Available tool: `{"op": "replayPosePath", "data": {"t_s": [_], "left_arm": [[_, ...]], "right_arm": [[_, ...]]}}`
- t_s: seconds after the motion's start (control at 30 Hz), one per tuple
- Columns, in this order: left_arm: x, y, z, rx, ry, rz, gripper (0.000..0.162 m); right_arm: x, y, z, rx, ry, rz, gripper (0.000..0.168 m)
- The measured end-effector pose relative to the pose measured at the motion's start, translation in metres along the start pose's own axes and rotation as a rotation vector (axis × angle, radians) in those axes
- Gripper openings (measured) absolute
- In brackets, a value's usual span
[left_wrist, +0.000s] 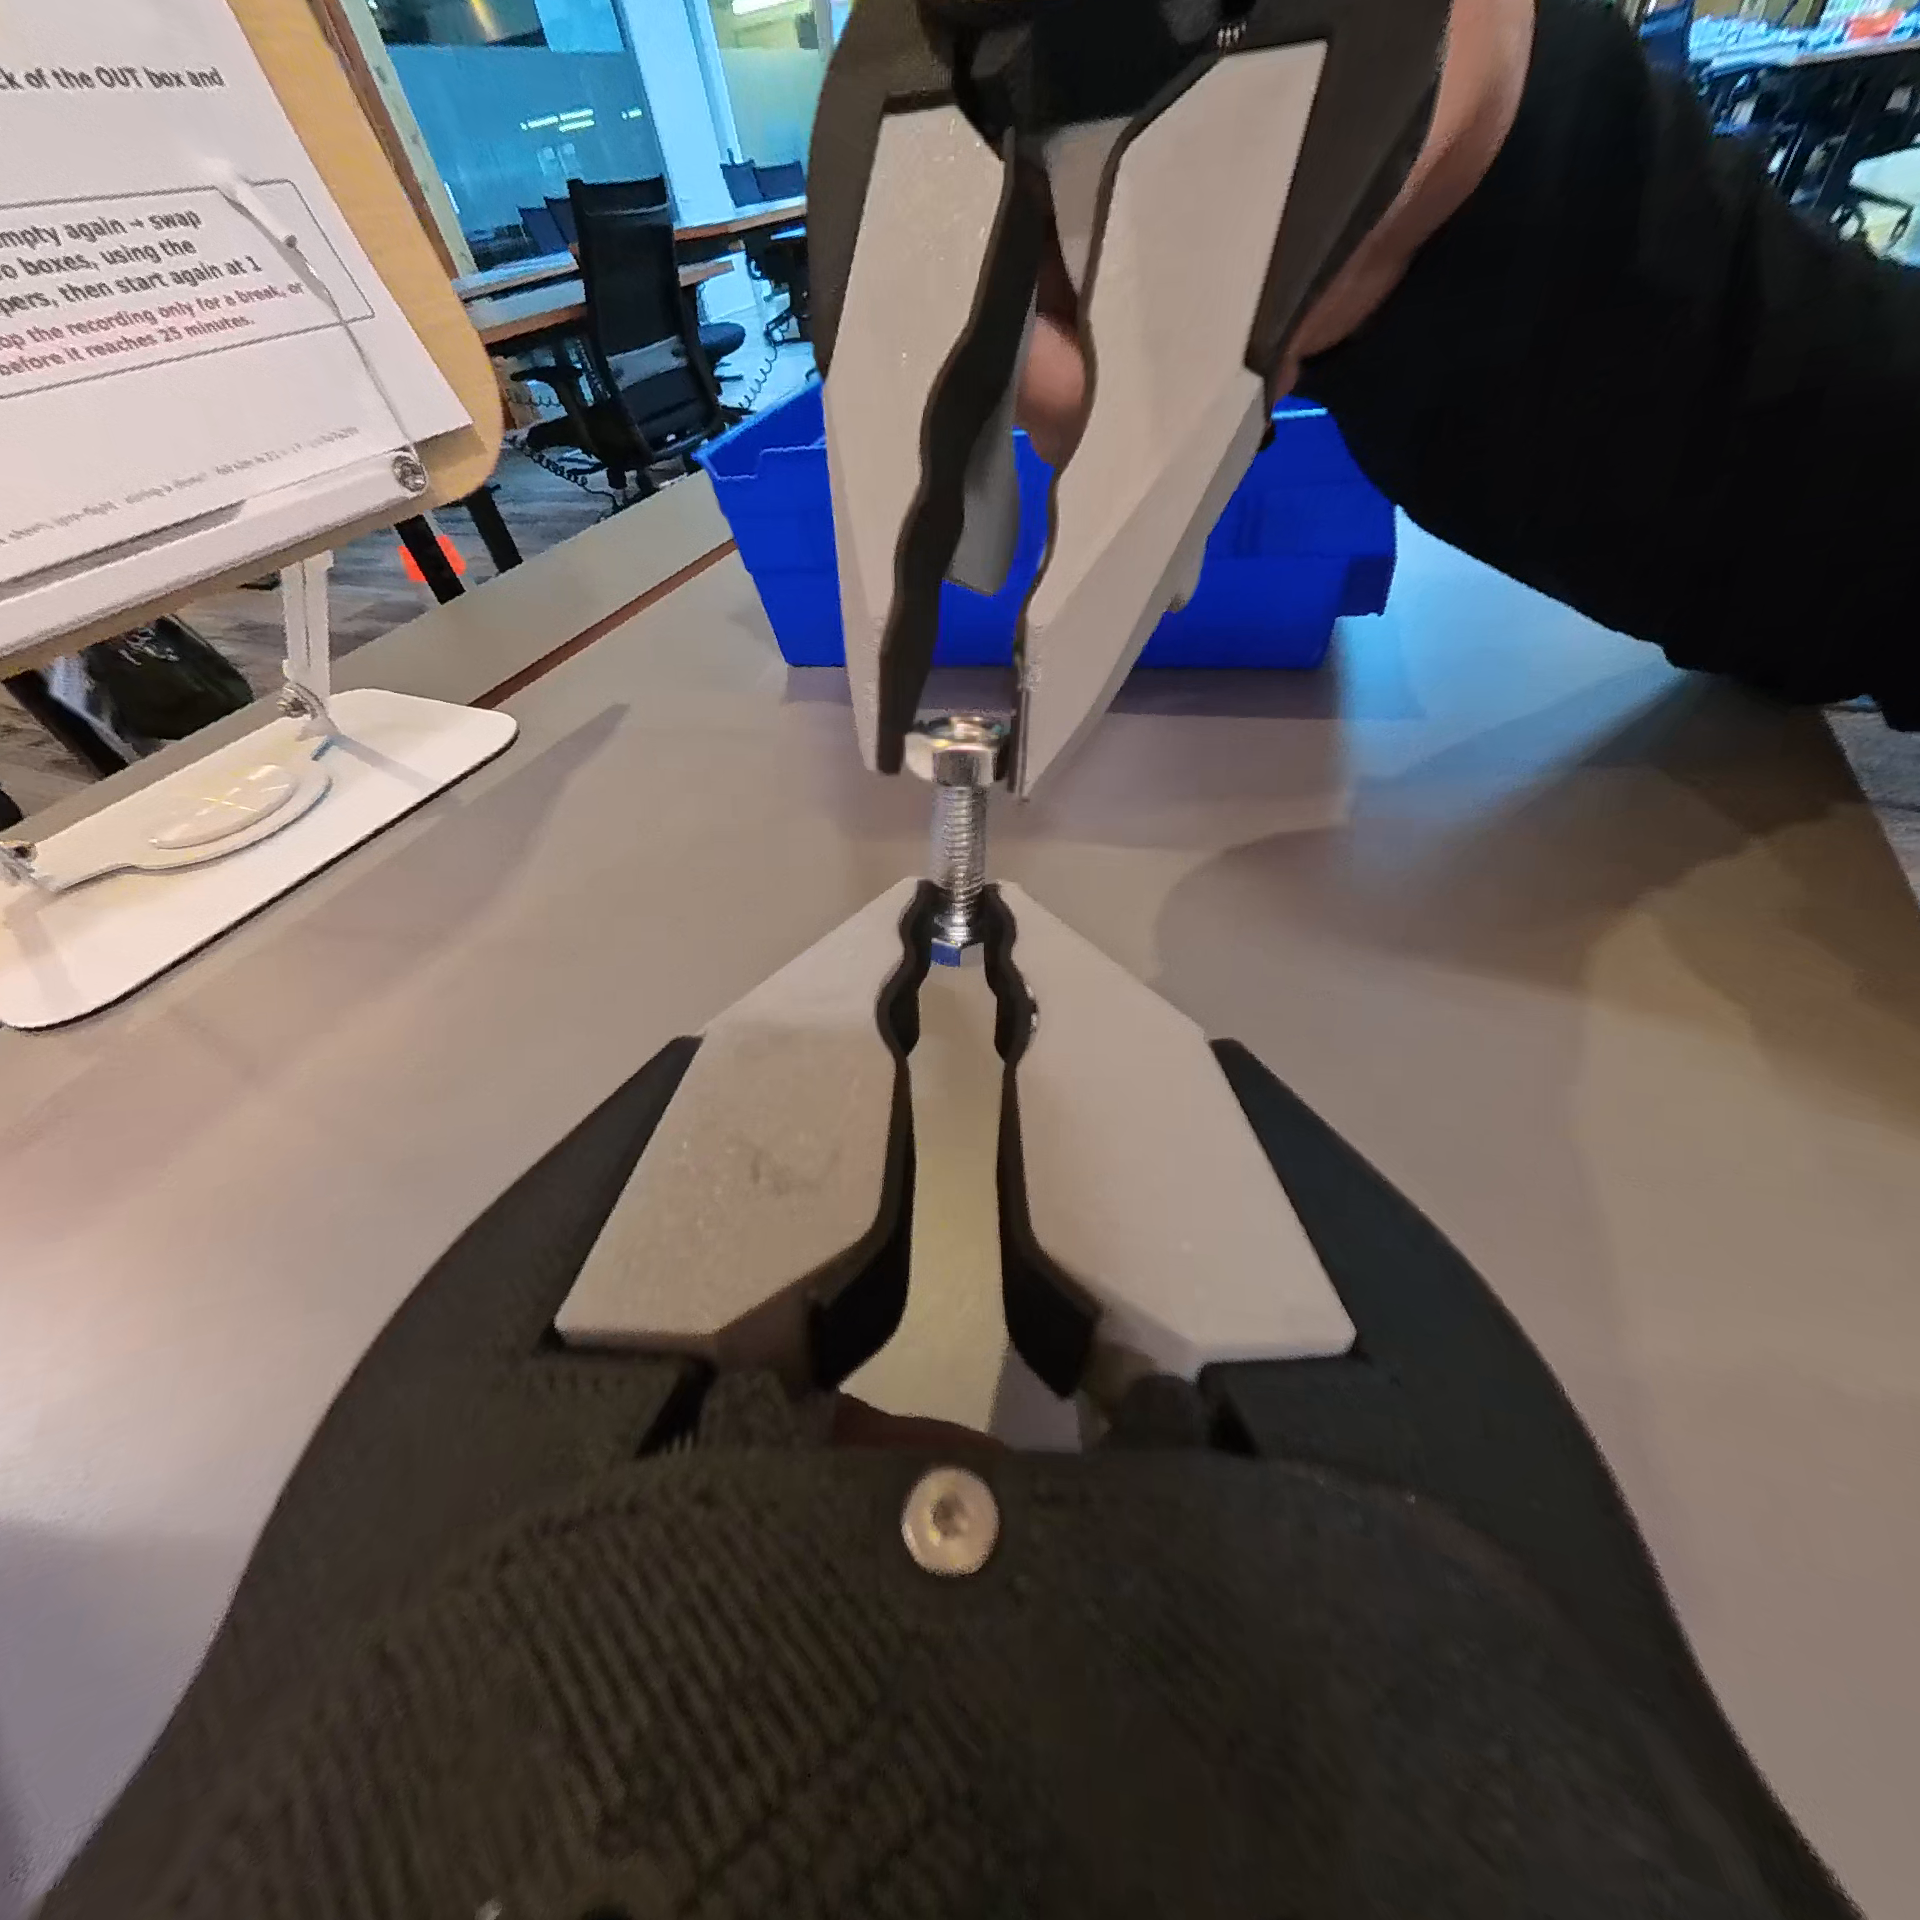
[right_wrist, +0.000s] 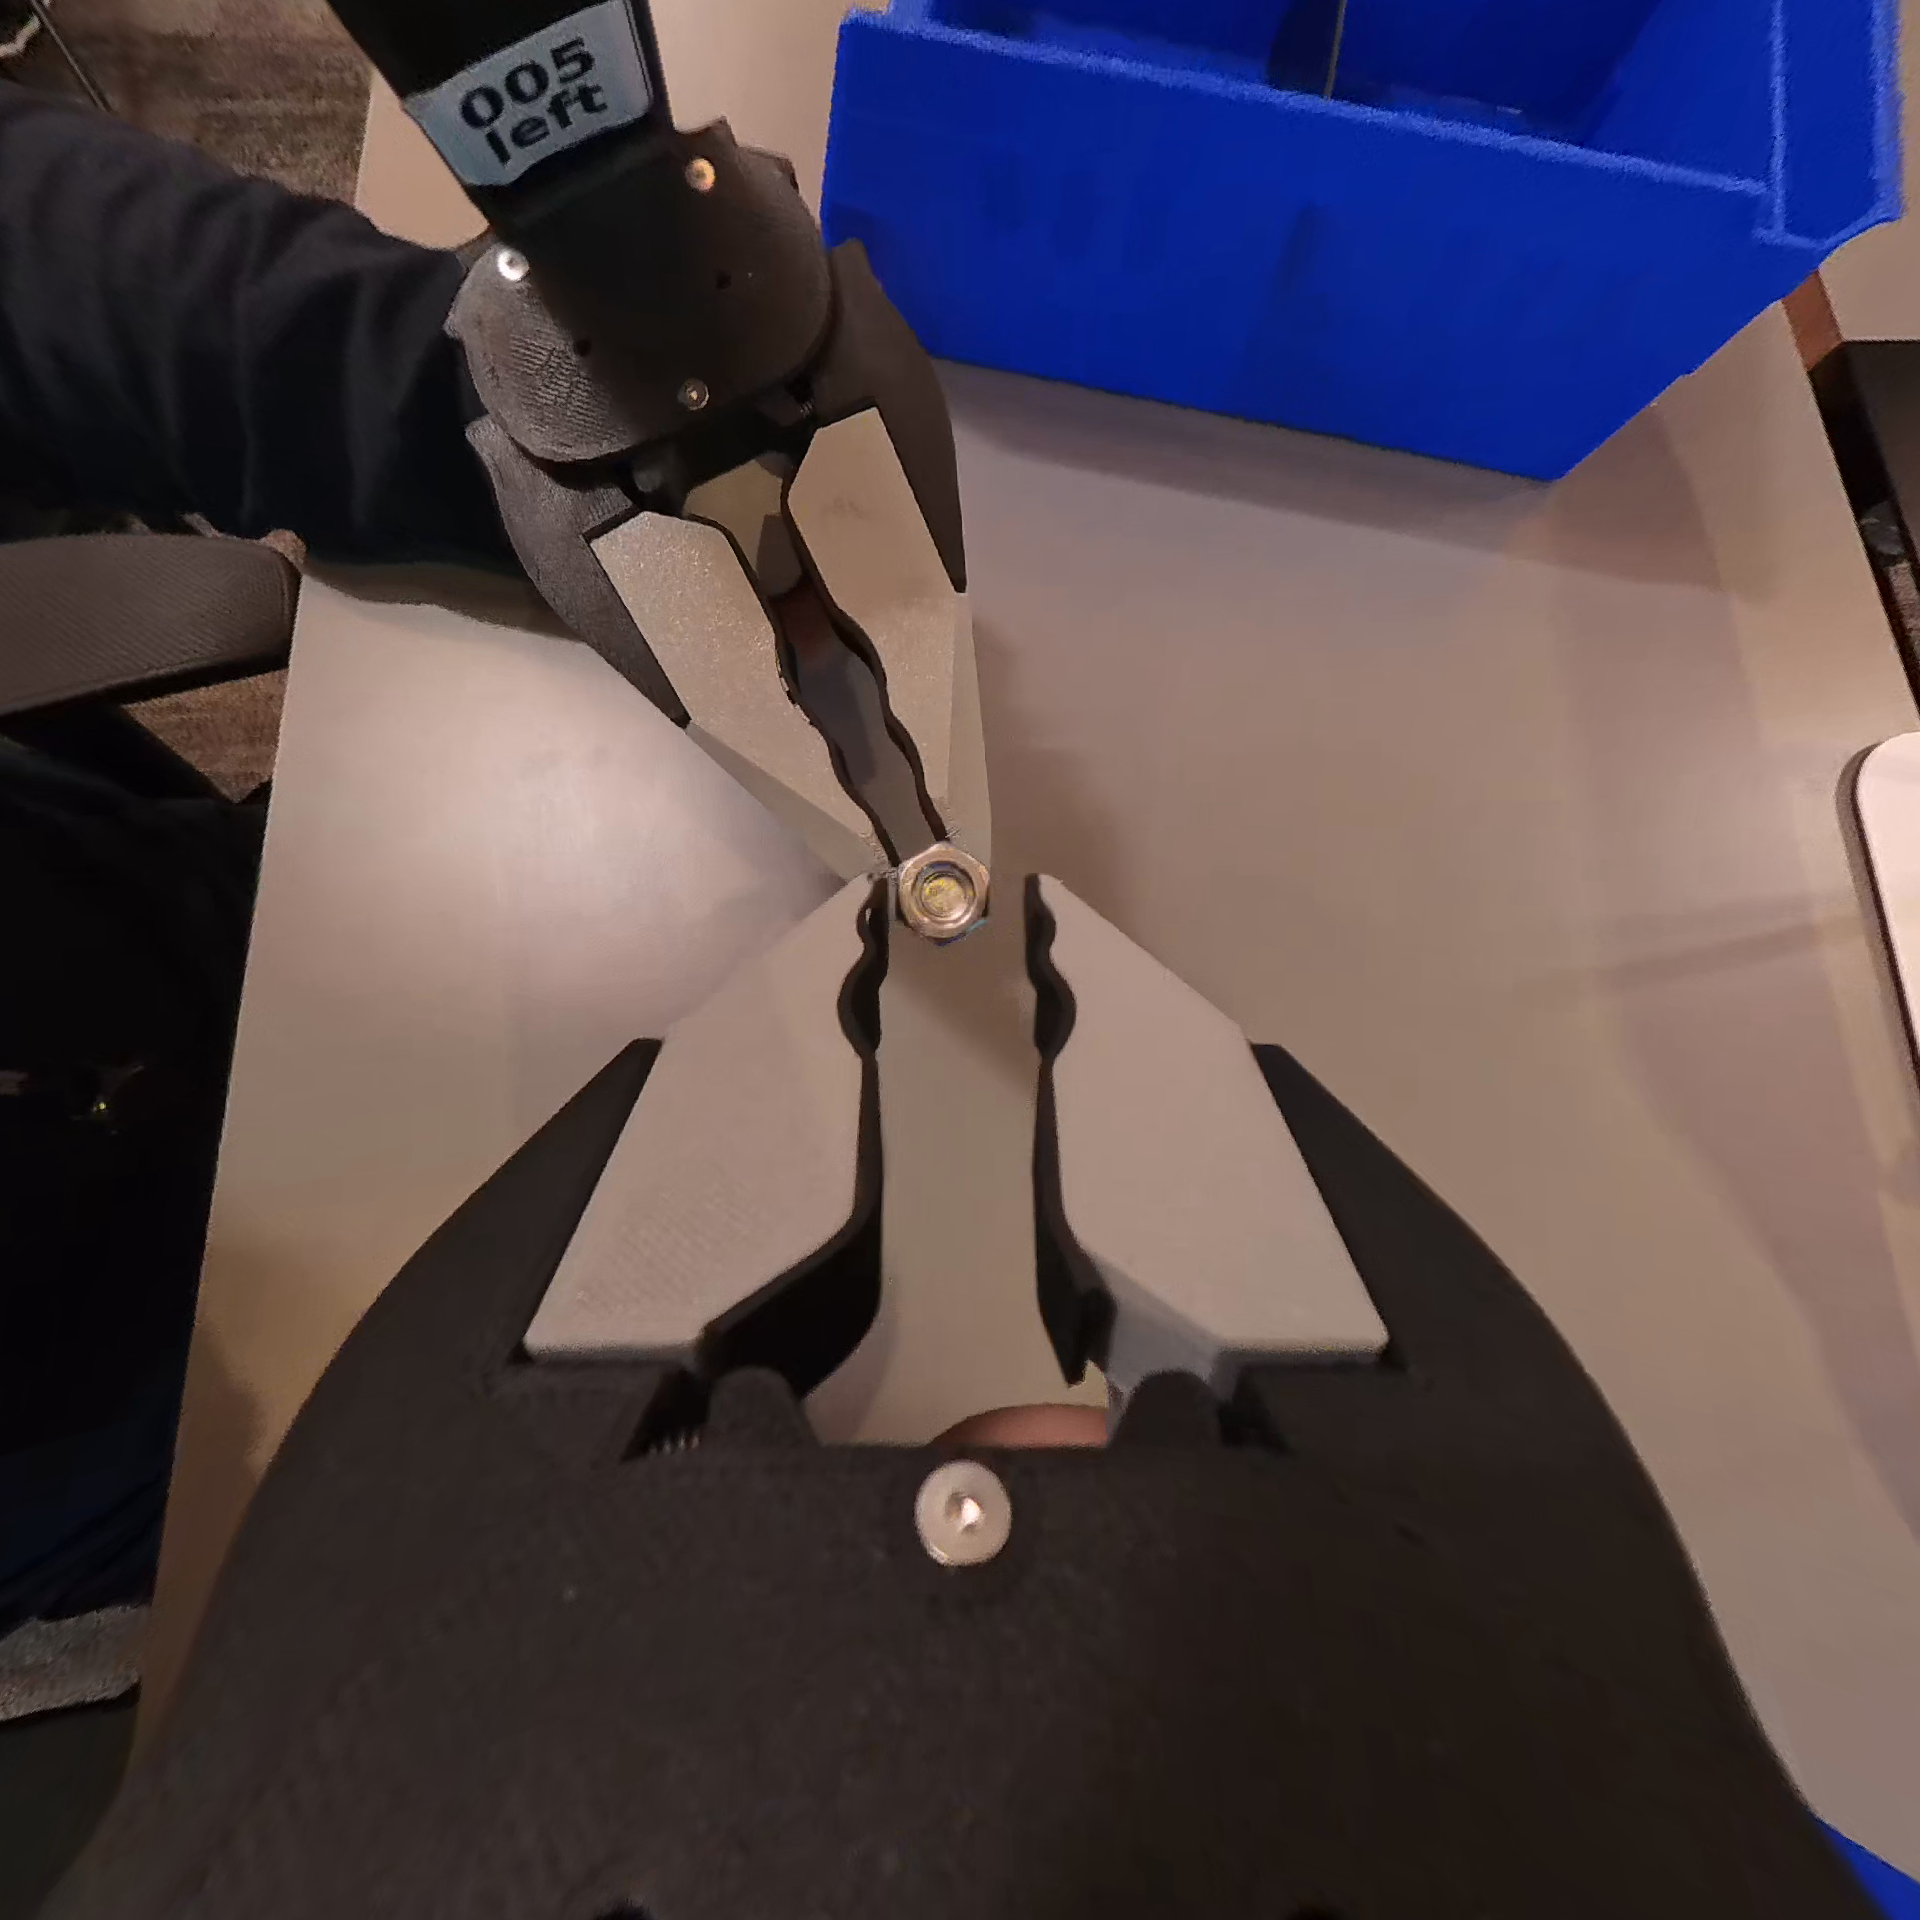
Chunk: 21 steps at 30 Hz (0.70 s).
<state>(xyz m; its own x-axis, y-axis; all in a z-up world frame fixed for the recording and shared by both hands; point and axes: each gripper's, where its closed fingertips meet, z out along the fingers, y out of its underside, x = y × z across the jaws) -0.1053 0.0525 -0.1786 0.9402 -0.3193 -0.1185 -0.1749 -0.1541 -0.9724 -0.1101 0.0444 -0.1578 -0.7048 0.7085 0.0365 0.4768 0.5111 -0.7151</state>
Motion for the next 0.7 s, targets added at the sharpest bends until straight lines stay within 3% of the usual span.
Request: {"op": "replayPosePath", "data": {"t_s": [0.13,0.33,0.43,0.7], "left_arm": [[-0.001,-0.007,-0.003,0.051,0.028,-0.076,0.007],[-0.008,-0.021,-0.011,0.151,0.066,-0.225,0.006],[-0.01,-0.026,-0.014,0.191,0.087,-0.281,0.006],[0.002,-0.029,-0.012,0.191,0.146,-0.294,0.006]], "right_arm": [[0.006,-0.015,-0.015,0.108,0.018,0.01,0.033],[0.001,-0.042,-0.046,0.47,-0.035,0.088,0.047],[-0.003,-0.04,-0.05,0.631,-0.021,0.109,0.046],[-0.012,-0.036,-0.019,0.598,-0.045,0.133,0.047]]}}
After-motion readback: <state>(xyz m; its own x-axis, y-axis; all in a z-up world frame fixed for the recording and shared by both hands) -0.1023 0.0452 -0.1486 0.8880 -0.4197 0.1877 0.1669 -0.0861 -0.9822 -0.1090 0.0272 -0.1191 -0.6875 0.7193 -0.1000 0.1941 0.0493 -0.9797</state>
